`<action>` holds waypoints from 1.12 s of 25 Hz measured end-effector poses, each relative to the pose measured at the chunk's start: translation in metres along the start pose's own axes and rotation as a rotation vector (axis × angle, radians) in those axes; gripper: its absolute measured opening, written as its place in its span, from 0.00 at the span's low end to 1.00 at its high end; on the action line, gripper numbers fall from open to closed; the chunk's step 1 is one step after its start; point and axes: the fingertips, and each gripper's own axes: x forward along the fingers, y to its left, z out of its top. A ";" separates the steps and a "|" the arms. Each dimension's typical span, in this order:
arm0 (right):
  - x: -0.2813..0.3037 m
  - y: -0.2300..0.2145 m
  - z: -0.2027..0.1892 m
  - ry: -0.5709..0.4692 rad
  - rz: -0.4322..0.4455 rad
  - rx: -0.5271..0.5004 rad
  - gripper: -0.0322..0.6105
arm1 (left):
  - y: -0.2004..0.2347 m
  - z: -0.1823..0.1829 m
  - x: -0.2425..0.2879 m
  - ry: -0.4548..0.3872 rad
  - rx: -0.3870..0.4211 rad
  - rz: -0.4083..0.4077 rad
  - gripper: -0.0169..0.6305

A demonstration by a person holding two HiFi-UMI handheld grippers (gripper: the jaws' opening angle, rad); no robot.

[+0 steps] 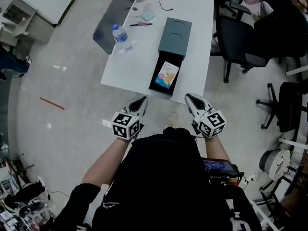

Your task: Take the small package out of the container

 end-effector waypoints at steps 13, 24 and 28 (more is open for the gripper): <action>0.010 -0.041 0.019 -0.006 0.057 0.006 0.09 | -0.009 0.026 0.054 0.061 0.025 0.023 0.04; 0.007 -0.058 0.027 -0.009 0.029 0.029 0.09 | -0.012 0.042 0.068 0.097 0.051 -0.002 0.04; 0.013 -0.065 0.025 -0.005 0.014 0.040 0.09 | -0.010 0.039 0.081 0.138 0.065 -0.015 0.04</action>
